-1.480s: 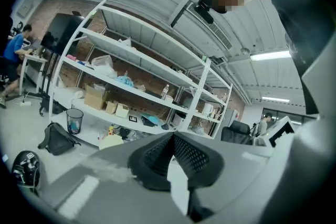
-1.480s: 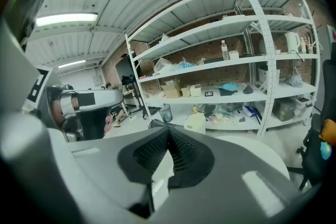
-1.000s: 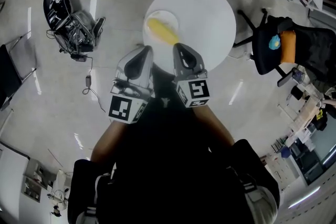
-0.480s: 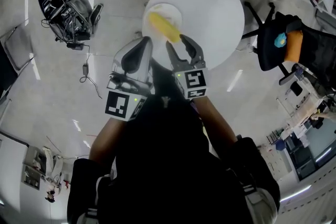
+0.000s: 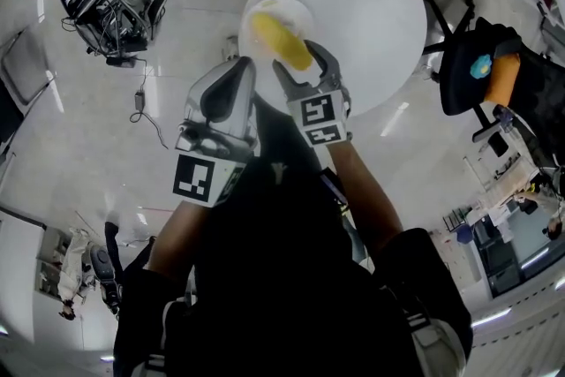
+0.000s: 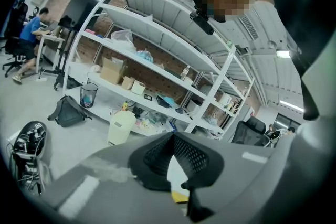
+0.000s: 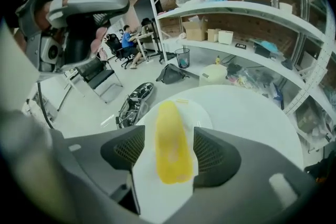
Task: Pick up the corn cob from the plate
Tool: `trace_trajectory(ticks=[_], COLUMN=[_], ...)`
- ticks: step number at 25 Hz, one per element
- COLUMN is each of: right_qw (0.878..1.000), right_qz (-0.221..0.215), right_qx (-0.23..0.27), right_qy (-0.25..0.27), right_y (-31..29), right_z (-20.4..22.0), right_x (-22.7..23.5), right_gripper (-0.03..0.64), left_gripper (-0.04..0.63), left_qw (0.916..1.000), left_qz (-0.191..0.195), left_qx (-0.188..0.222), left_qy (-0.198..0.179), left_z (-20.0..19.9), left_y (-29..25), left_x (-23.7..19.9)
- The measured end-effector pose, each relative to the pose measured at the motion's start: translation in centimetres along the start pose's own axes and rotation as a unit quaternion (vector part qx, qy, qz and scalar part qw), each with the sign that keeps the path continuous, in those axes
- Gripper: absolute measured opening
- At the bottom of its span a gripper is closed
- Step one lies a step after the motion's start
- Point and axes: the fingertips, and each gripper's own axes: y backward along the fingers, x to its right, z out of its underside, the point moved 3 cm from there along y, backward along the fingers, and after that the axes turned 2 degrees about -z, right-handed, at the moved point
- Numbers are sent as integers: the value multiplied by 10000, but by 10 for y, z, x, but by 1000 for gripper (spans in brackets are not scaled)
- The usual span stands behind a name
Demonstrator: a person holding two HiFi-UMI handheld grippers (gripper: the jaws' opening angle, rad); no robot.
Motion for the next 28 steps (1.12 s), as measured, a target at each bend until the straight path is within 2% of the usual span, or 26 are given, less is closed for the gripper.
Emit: trace_trajectory(ticks=[6,15,25,28], right_qw=[9990,9956,9938,9929], right_qz=[5,-286,-241,-111], right_qx=[-284,-668,-909,-952], right_qy=[349,583,592,707], right_y=[-21,-41,-54,-54], right_z=[9,14,22,21], right_x=[6,4,9,11], right_gripper=[316,321,314,283], left_gripper=[3,3,3,3], left_qw=[10000,9998,9997,9997], left_qz=[-43,-146,-177,-169], left_qx=[-44,-115,-114,-102], left_qy=[33,102,133,135], left_z=[8,11,10,9], left_y=[-5,-13,-15,-13], left_x=[-8,-14,-17,-17])
